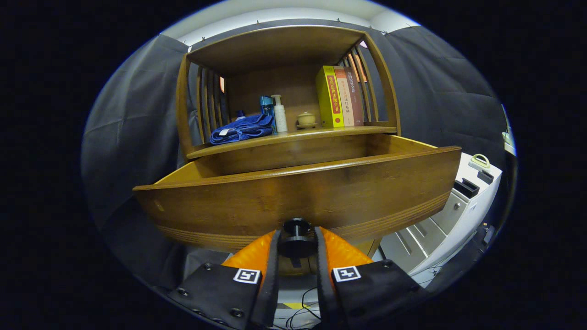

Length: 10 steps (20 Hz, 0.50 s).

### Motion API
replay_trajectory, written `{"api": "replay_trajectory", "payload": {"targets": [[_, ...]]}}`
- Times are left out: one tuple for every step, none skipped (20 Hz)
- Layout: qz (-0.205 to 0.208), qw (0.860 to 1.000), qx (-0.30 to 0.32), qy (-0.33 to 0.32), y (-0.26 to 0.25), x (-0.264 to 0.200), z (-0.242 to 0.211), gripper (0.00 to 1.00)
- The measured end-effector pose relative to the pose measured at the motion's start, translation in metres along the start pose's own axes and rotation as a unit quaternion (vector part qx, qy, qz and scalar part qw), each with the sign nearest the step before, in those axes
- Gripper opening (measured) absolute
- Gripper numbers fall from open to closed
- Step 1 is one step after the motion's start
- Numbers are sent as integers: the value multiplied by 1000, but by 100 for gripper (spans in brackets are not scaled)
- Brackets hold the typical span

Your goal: Pull open the drawer, take out the items inside it, and place them on the countertop above the cabinet.

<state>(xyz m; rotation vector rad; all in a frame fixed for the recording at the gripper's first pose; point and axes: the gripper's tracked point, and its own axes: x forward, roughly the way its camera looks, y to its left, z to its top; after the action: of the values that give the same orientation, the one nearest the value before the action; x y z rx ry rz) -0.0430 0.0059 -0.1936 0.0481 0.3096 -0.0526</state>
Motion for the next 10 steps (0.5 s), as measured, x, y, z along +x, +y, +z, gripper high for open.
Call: {"api": "replay_trajectory", "payload": {"targets": [[2,1000,-1,0,0,1,0,45],[2,1000,1,-1,0,-1,-1,45],[2,1000,1,-4,0,-1,0,46],[4,1000,0,-3,0,0,-1,49],[5,1000,5,0,0,1,-2,51],[5,1000,8,2,-1,1,-2,53],[2,1000,9,2,-3,2,-2,57],[3,1000,8,2,-1,2,-2,63],[5,1000,7,2,-1,2,-1,70],[4,1000,6,-1,-2,2,0,76]]}}
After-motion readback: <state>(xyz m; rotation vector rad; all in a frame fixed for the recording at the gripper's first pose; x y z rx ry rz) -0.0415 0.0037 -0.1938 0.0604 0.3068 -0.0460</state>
